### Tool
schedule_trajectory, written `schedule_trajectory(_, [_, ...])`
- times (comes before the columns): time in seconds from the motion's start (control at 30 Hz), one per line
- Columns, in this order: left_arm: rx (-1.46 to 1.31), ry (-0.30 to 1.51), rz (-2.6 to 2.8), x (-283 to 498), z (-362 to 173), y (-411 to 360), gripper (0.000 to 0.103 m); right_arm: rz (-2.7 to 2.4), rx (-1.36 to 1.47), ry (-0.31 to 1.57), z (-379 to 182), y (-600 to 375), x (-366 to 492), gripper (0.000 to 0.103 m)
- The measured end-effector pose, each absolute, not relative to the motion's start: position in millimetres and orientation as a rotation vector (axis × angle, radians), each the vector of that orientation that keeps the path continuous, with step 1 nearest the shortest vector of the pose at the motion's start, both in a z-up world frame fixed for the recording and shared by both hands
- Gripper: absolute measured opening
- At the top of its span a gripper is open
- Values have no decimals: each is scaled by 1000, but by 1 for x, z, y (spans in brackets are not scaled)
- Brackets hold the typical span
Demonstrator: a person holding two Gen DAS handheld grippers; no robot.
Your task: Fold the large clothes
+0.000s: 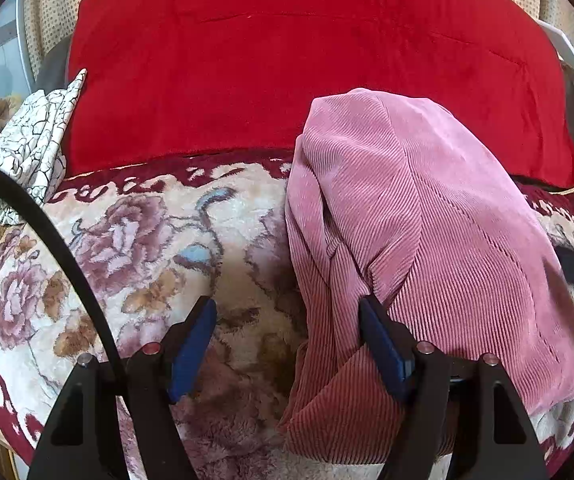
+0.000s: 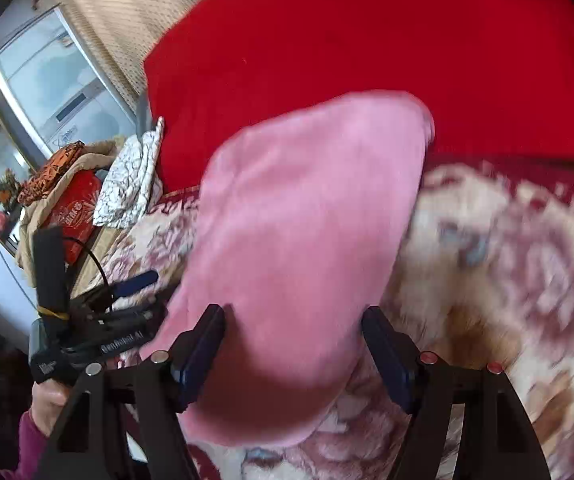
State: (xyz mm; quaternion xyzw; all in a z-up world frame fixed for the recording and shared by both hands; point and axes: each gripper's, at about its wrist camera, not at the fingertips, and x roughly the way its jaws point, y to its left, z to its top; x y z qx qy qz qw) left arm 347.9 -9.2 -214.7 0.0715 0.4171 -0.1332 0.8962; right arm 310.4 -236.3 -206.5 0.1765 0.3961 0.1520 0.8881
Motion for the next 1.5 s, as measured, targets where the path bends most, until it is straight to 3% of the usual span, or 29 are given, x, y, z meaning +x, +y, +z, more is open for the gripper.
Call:
schedule_trajectory(0.23, [160,862,-272,349,-217,-8,78,298,353,741,-176,-233,347,66])
schedule_trajectory(0.43, [96,873,-291,358,-212,-1,80,263,420,899,-234,-239,410,61])
schedule_trajectory(0.77, [-41,739,-362,348,-179,-1,80,333,481,820,-208,-260,366,61])
schedule_trajectory(0.9, [51,752,-359,347,-184,-23,80,364,498,803,-203,-266,334,61])
schedule_trajectory(1.1, [98,888,-286,364,-220,-31,92,370,514,918,-233,-255,326,60])
schedule_trajectory(1.3, [97,875,-310,370,-211,-29,92,414,623,946,-239,-270,335,61])
schedule_trajectory(1.4, [17,893,-332,380,-205,-18,92,408,708,928,-238,-287,339,63])
schedule_trajectory(1.47, [-76,933,-364,388,-204,-5,92,369,755,906,-235,-298,346,80])
schedule_trajectory(1.5, [-109,953,-376,391,-206,1,92,358,782,899,-235,-305,347,83])
